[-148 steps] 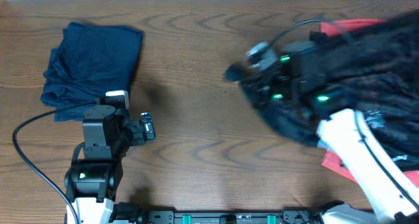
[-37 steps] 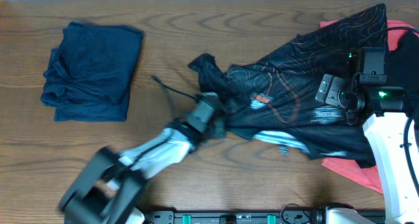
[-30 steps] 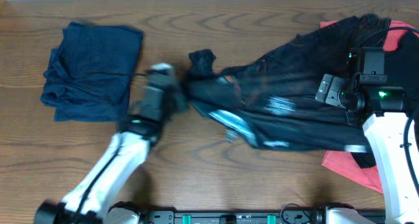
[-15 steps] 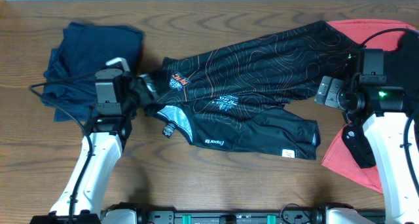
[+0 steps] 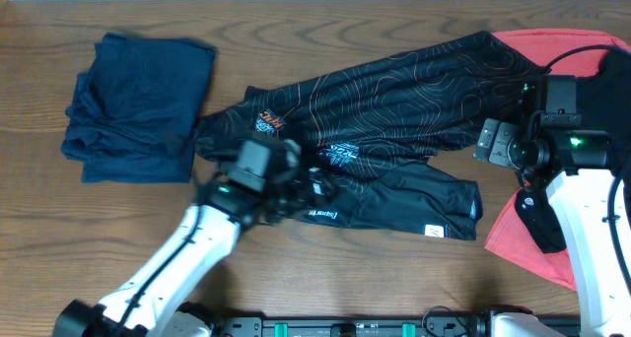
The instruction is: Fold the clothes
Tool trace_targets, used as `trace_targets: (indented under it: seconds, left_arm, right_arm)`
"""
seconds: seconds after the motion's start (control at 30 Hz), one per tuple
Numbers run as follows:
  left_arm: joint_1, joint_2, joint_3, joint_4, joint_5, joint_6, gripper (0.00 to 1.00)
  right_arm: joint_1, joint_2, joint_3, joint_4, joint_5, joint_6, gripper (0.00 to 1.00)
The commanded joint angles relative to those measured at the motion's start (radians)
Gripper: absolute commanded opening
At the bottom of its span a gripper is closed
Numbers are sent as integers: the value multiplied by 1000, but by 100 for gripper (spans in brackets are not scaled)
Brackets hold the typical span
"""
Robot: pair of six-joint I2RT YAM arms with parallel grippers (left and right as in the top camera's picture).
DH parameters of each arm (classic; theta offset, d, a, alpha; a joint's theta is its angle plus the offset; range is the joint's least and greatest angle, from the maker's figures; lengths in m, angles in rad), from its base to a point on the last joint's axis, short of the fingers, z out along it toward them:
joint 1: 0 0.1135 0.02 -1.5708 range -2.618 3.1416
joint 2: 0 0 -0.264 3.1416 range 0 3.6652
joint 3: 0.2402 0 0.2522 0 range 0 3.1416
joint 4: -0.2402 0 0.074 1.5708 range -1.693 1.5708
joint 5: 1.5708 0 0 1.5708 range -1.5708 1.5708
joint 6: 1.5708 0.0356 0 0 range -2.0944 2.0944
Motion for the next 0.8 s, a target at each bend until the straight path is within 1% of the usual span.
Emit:
trace_targets:
  seconds: [0.0, 0.07, 0.27, 0.4, 0.57, 0.63, 0.73, 0.77]
  left_arm:
    - [-134, 63, 10, 58, -70, -263, 95]
    - [-194, 109, 10, 114, -90, -349, 91]
    - [-318, 261, 10, 294, -90, -523, 86]
    - [-357, 355, 10, 405, -90, -590, 85]
    - [-375, 442, 10, 536, -114, -628, 79]
    - [-375, 470, 10, 568, -152, -637, 73]
    - [-375, 497, 10, 584, -213, -640, 56]
    - [-375, 500, 10, 582, -227, -640, 47]
  right_arm:
    - [-9, -15, 12, -17, 2, 17, 99]
    - [-9, -15, 12, -27, -1, 16, 99]
    - [-10, -15, 12, -42, -8, 16, 99]
    - [-9, -15, 12, -42, -33, 12, 99]
    - [-9, -15, 12, -42, -34, 12, 99]
    - [-9, -15, 12, -43, -34, 12, 99]
    - [-9, -15, 12, -45, -34, 8, 99]
    - [-9, -15, 12, -45, -34, 8, 99]
